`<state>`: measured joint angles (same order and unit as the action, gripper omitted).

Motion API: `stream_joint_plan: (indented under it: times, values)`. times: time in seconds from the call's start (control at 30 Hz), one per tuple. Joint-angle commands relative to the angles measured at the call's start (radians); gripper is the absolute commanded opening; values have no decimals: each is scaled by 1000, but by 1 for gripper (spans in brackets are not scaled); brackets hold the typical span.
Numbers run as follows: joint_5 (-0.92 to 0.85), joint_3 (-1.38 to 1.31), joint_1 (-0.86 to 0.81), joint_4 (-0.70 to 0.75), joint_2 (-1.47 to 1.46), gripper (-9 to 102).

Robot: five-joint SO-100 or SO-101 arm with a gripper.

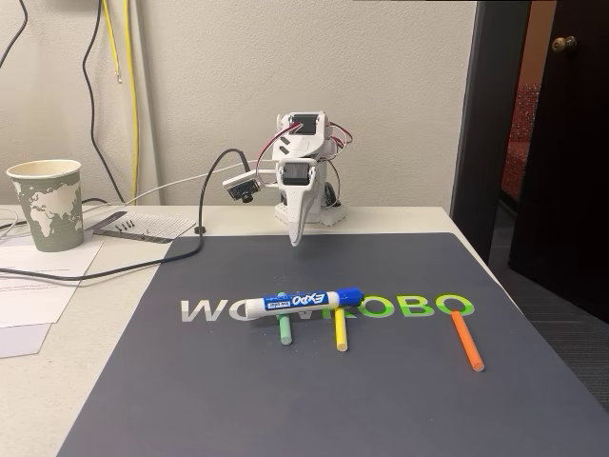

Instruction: Pick up the blue marker.

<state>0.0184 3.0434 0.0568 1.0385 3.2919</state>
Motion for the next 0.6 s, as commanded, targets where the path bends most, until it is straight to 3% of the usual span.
stream_joint_plan:
  times: [0.0, 0.57]
  values:
    - [2, 0, -9, 3, 58, 0]
    - [8, 0, -9, 3, 58, 0]
